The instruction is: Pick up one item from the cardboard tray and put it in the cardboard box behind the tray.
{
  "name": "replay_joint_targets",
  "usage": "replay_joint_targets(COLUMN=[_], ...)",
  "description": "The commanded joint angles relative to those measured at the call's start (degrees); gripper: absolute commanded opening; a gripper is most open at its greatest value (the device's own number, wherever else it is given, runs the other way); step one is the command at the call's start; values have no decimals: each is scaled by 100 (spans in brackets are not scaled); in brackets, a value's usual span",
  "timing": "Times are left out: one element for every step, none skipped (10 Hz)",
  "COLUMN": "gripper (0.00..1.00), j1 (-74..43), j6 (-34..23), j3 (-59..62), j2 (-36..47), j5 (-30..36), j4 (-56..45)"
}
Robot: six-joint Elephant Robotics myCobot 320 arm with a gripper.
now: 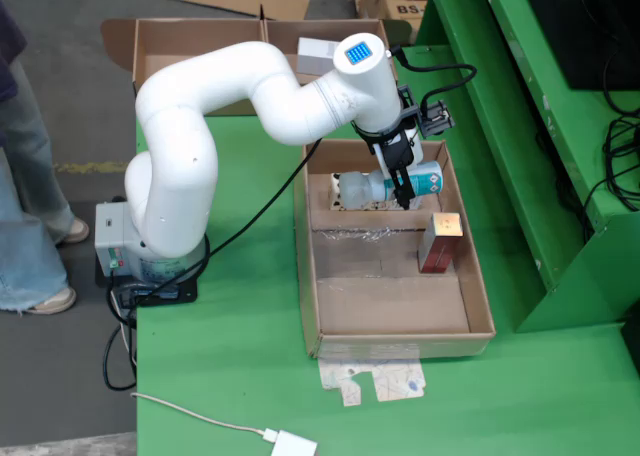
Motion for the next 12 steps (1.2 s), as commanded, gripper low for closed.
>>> replay_joint_targets(gripper=[0,0,0,0,0,0,0,0,0,0,0,0], j1=[100,119,247,519,519,995,1401,1946,2389,2995,3435,3435], j6=[-41,-83,-110,-84,-84,-35,3,67,139,246,346,346], j3=[2437,2438,2485,2238,2238,1952,1678,1314,989,382,153,153], j2=[278,282,228,344,344,490,685,916,1144,1672,1889,1889], j5=[-35,-6,-27,-134,-134,-339,-499,-678,-851,-1074,-1231,-1231], j4=[-1072,-1090,-1125,-1042,-1042,-992,-988,-981,-977,-1032,-1131,-1131])
